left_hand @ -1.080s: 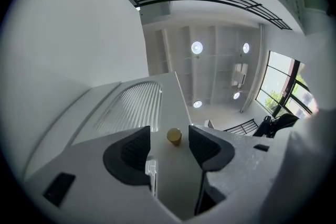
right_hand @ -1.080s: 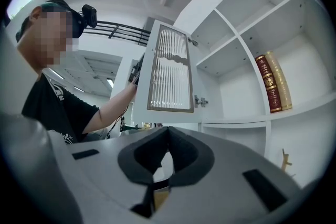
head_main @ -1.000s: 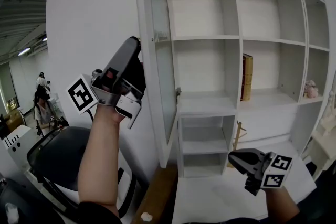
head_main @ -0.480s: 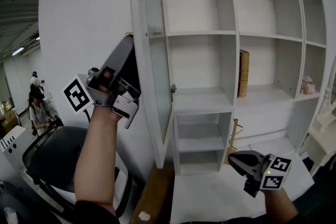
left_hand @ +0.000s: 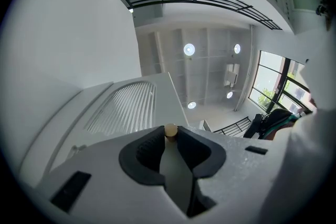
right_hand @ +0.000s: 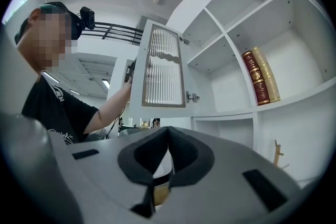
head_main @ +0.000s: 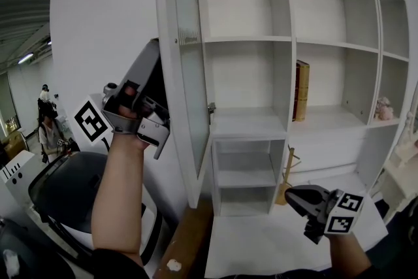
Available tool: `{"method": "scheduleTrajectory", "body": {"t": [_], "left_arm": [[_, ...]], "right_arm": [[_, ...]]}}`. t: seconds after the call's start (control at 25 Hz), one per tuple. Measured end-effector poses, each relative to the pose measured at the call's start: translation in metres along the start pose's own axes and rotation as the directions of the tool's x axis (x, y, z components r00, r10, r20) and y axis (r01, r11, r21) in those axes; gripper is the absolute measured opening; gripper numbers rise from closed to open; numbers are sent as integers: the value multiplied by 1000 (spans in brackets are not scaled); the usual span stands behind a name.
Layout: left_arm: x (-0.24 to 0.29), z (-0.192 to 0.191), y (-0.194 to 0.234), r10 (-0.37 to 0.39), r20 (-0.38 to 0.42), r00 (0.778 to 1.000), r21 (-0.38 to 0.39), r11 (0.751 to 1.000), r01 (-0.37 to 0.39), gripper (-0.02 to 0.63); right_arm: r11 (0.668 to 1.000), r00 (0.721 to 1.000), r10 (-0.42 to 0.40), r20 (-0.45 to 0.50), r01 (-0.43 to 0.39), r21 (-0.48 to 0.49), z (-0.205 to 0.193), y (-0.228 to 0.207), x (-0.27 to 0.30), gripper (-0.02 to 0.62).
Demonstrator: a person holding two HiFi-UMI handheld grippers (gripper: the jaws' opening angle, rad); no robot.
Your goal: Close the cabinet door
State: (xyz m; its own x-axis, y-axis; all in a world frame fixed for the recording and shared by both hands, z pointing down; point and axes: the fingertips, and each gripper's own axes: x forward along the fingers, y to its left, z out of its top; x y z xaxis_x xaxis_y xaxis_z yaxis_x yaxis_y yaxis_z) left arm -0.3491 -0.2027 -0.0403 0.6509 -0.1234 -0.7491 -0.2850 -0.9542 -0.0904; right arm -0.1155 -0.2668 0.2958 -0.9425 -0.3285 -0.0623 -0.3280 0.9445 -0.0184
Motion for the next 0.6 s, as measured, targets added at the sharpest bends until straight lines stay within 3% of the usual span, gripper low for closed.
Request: {"method": "scheduleTrajectory", "body": {"t": [0.36, 0.6], "left_arm": [[17, -16, -6, 39, -27, 999, 47, 998, -37, 75], [37, -41, -4, 89, -47, 995, 135, 988, -82, 74]], "right_arm": [[998, 999, 47, -24, -46, 44, -12, -12, -4, 0], [997, 998, 54, -11, -53, 64, -12, -28, -22, 0]]}}
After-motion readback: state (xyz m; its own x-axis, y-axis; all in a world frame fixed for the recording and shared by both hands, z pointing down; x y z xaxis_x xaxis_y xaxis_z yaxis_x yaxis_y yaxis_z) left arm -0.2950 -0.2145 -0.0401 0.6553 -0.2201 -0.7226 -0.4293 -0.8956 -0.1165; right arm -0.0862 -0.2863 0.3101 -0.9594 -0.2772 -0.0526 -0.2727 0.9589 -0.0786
